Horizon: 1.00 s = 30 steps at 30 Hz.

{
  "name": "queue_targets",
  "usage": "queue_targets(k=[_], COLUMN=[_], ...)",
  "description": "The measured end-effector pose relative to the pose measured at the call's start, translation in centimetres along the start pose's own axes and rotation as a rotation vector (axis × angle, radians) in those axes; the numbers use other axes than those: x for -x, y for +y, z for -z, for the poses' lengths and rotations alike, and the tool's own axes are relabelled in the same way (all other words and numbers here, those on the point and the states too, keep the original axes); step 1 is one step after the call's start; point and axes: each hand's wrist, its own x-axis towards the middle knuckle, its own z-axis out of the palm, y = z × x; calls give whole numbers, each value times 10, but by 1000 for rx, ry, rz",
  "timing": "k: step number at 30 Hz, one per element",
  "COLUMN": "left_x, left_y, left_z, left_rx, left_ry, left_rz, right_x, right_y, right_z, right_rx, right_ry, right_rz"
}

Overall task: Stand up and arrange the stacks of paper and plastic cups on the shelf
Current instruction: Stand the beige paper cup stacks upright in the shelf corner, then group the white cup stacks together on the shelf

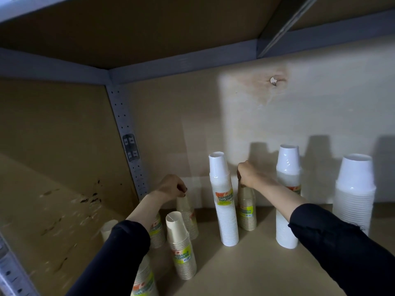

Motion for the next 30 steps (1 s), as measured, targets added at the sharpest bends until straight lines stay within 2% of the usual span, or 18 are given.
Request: queue_targets(k=[10,17,30], left_x=[-1,0,18], left_y=[-10,-3,12], left_z=[13,5,16], left_rx=[25,5,-28], left_ry=[-90,-21,-41], left_rz=[-114,-65,-50], right_x=[4,5,35], right_y=[1,-1,-10], right_z=[6,1,14], right_rx=[-22,5,17], right_ry=[-20,-4,20], right_rz=[-9,-2,-24])
